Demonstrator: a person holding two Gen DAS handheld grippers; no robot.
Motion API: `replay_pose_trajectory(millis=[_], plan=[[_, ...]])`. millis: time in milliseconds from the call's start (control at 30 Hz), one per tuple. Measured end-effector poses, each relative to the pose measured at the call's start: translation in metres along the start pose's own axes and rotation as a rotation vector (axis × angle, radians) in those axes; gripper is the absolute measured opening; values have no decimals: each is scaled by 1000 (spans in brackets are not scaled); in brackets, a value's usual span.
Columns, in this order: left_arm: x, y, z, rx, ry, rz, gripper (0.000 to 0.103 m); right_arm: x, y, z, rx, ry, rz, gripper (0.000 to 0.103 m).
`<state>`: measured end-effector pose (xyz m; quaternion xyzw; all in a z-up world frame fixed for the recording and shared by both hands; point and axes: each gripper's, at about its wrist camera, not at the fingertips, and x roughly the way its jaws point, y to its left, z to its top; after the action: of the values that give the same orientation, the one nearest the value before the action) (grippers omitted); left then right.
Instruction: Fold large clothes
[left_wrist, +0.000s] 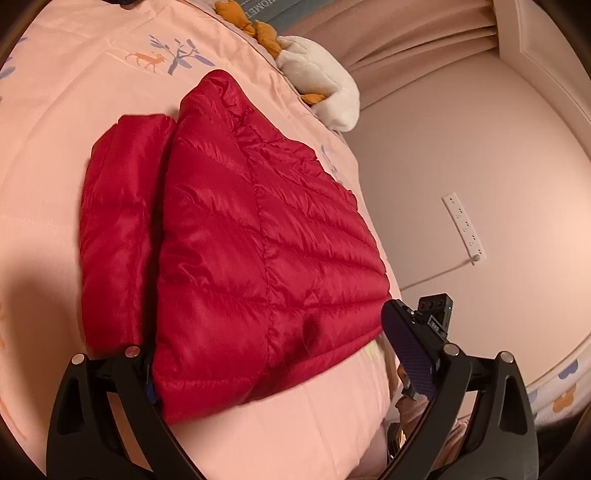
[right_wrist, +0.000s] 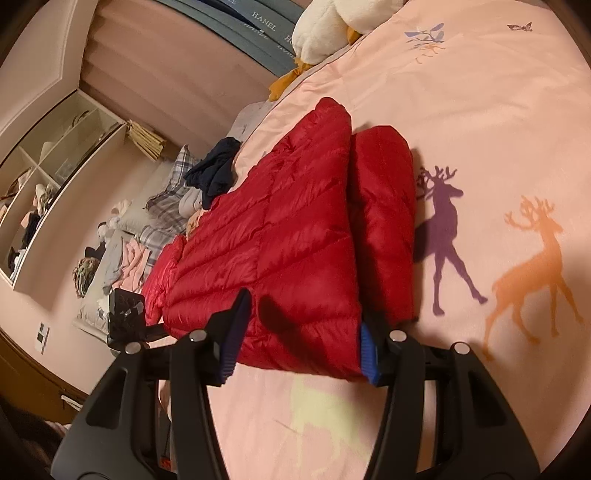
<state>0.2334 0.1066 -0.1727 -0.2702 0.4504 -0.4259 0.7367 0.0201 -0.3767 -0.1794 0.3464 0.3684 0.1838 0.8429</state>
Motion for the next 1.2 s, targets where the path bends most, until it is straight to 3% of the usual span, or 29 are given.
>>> replay_pose_trajectory(millis=[100, 167, 367, 533, 600, 700, 800, 1100, 1200], plan=[[-3, 1, -6, -1, 9, -1, 97, 3, 0, 3, -4, 2, -20, 50], [1, 1, -6, 2, 20, 51, 93, 8, 0, 6, -8, 2, -37, 46], [21, -5, 0, 20, 45, 237, 67, 17, 10, 8, -57, -25, -101, 19], [10, -9, -2, -11, -5, 277, 29, 12, 30, 16, -101, -73, -111, 11], [0, -9, -7, -22, -35, 269, 25, 12, 42, 24, -130, -94, -111, 10], [-10, -18, -14, -18, -72, 281, 23, 14, 52, 33, -156, -109, -125, 10], [-17, -27, -18, -1, -103, 279, 23, 27, 41, 33, -125, -59, -174, 10], [-10, -5, -19, -58, -52, 290, 24, 30, 17, 17, -44, -26, -191, 18], [-12, -4, -18, -77, -53, 308, 33, 21, 24, 21, -58, -55, -226, 26]])
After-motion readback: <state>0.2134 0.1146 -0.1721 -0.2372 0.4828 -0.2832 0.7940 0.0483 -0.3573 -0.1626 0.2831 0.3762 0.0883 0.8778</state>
